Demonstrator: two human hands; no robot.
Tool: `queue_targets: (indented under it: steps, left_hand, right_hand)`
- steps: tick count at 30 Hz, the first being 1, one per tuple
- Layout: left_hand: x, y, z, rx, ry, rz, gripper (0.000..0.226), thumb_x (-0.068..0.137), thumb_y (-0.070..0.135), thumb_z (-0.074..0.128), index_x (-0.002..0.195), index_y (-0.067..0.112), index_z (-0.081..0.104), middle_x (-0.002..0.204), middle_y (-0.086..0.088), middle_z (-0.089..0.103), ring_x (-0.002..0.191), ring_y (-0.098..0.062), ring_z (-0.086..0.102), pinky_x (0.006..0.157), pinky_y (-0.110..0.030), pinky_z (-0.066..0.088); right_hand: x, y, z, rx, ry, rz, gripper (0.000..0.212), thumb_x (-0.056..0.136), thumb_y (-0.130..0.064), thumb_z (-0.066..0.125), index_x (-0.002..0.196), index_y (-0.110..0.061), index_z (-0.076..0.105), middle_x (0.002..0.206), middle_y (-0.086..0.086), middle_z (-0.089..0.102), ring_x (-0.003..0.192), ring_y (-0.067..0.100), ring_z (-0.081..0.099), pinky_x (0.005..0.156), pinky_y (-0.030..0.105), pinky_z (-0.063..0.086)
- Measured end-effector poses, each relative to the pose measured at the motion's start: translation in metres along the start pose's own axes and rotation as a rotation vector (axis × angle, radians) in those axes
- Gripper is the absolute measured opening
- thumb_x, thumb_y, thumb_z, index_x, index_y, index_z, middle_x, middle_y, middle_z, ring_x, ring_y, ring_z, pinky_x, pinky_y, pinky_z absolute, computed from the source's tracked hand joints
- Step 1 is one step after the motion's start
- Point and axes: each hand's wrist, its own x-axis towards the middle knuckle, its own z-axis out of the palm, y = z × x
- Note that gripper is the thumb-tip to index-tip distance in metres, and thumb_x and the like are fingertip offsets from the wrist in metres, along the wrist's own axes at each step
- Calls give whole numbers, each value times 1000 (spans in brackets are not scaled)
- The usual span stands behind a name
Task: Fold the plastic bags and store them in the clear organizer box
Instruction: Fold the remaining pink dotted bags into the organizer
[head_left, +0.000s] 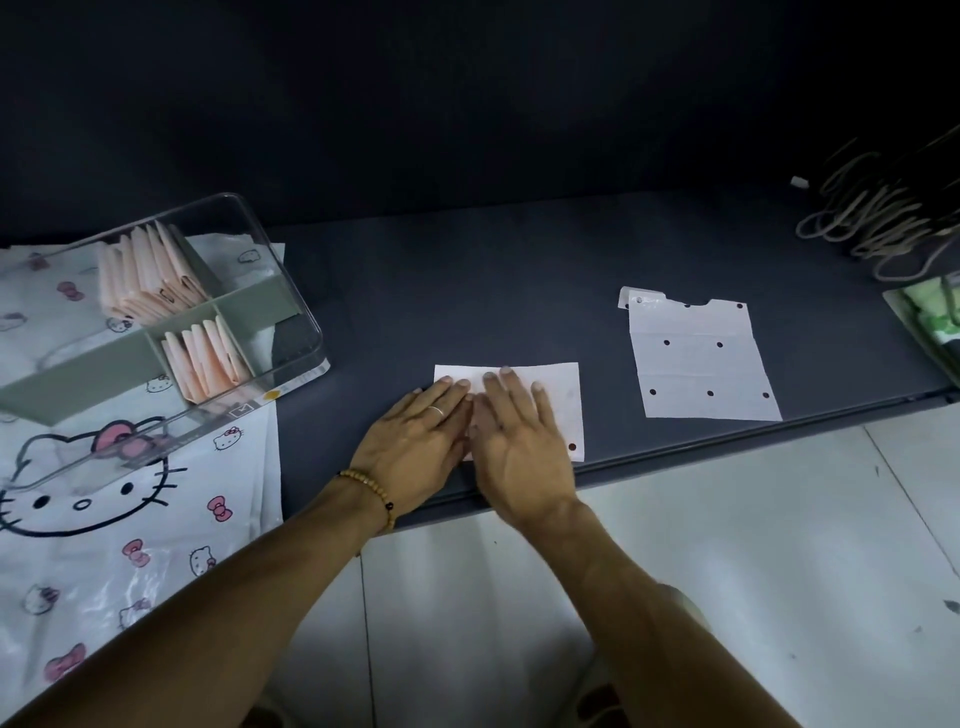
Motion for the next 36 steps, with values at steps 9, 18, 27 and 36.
queue_targets:
  steps: [9, 18, 27, 36]
  left_hand:
    - [1, -6, -2, 40, -65, 41, 55, 101, 39, 29, 151, 18, 16, 159, 1, 8, 146, -16, 4, 117, -32, 1]
    - [7, -1, -13, -54, -82, 61, 31, 98, 32, 45, 128, 31, 53, 145, 2, 39, 143, -23, 16, 109, -39, 25]
    - [10, 7, -20, -86, 14, 35, 29, 99, 30, 42, 119, 24, 62, 129, 3, 57, 133, -19, 35, 103, -32, 30]
    - [27, -4, -34, -471, 70, -420, 24, 90, 30, 59, 74, 13, 62, 67, -3, 57, 77, -31, 58, 66, -33, 45]
  right_hand:
    - [-37, 60, -1, 79, -167, 17, 50, 104, -29, 27, 152, -16, 20, 160, -2, 11, 148, 13, 3, 121, 38, 6]
    - [-44, 63, -24, 34, -20, -46, 24, 87, -23, 66, 105, -8, 67, 115, 14, 64, 97, 32, 60, 77, 45, 57]
    - [-33, 64, -31, 152, 106, 31, 9, 86, -17, 65, 90, -9, 65, 79, 6, 67, 69, 25, 59, 56, 30, 48]
    - [9, 85, -34, 446, -33, 611, 16, 84, -33, 70, 83, -18, 64, 72, -5, 61, 73, 17, 59, 68, 24, 41]
